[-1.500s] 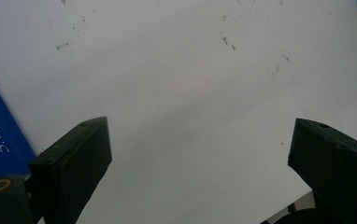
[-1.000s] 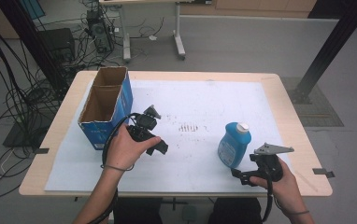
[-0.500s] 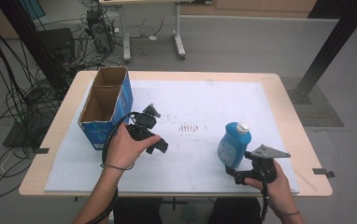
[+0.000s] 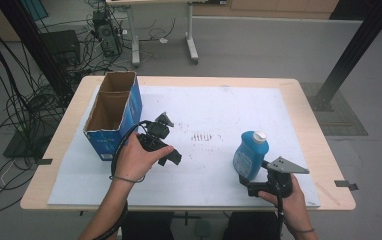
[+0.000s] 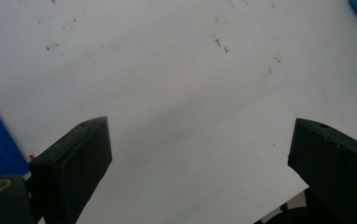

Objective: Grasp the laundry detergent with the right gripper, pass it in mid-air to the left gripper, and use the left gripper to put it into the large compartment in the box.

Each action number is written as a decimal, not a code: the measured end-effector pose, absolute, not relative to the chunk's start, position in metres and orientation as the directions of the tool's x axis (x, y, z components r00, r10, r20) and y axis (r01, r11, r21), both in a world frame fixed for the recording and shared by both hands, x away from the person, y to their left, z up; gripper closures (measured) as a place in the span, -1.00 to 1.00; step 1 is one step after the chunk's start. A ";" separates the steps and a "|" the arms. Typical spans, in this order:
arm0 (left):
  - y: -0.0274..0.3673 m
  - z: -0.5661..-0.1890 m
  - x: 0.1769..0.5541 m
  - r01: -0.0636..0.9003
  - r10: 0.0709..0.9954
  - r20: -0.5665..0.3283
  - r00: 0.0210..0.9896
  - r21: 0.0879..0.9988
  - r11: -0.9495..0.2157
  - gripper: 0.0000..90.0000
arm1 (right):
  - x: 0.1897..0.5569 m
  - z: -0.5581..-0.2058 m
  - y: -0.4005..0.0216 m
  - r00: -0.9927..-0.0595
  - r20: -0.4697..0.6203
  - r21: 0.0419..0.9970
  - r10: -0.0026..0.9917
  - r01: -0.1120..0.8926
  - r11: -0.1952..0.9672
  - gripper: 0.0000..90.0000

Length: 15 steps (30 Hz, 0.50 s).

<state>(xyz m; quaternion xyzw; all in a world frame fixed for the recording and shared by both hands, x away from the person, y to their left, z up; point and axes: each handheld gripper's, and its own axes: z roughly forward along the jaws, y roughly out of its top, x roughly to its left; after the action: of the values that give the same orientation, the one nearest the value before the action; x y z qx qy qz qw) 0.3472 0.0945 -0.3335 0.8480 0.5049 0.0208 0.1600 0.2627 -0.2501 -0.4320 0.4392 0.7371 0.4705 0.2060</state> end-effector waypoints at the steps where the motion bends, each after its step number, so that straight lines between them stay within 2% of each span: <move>1: 0.095 -0.333 0.347 0.850 0.863 -0.127 0.489 0.292 -0.438 -0.85 | 0.263 -0.432 -0.250 -0.525 0.109 0.875 0.844 0.453 0.169 -0.94; 15: 0.098 -0.335 0.344 0.851 0.865 -0.123 0.487 0.291 -0.437 -0.85 | 0.264 -0.438 -0.244 -0.507 0.099 0.912 0.856 0.390 0.125 -0.94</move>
<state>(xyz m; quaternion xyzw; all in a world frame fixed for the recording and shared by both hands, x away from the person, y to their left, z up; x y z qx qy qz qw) 0.3438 0.0984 -0.3349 0.8475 0.5061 0.0220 0.1588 0.2637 -0.2441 -0.4379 0.4374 0.7122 0.4961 0.2352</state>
